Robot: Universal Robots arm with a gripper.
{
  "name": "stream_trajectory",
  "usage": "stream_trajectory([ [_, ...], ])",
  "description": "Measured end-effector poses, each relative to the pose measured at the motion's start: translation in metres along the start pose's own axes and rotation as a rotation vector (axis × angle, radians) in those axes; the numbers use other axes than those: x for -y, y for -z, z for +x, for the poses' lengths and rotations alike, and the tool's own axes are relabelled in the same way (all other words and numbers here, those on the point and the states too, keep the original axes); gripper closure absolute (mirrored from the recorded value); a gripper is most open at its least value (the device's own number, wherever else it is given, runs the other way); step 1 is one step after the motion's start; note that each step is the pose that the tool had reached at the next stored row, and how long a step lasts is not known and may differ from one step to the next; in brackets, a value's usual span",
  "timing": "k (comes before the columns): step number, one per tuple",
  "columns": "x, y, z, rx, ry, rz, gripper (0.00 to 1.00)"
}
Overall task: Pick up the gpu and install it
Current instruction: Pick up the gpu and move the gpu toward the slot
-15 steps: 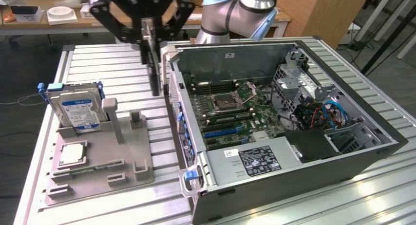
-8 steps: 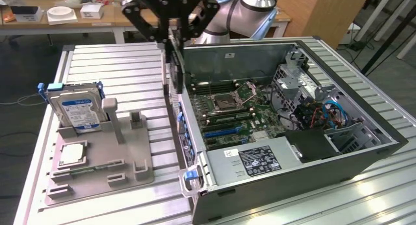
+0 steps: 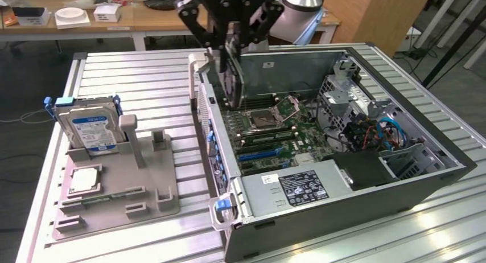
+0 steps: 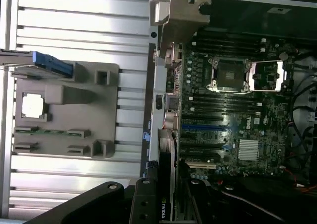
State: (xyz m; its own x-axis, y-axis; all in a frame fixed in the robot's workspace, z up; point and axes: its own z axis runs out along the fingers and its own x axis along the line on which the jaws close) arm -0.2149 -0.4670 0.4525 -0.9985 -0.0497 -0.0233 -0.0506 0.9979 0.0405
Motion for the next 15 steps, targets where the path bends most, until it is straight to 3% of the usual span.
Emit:
stream_trajectory([
  [15,0.0036,-0.0034,-0.068,-0.0003,0.002,0.0000,0.74],
])
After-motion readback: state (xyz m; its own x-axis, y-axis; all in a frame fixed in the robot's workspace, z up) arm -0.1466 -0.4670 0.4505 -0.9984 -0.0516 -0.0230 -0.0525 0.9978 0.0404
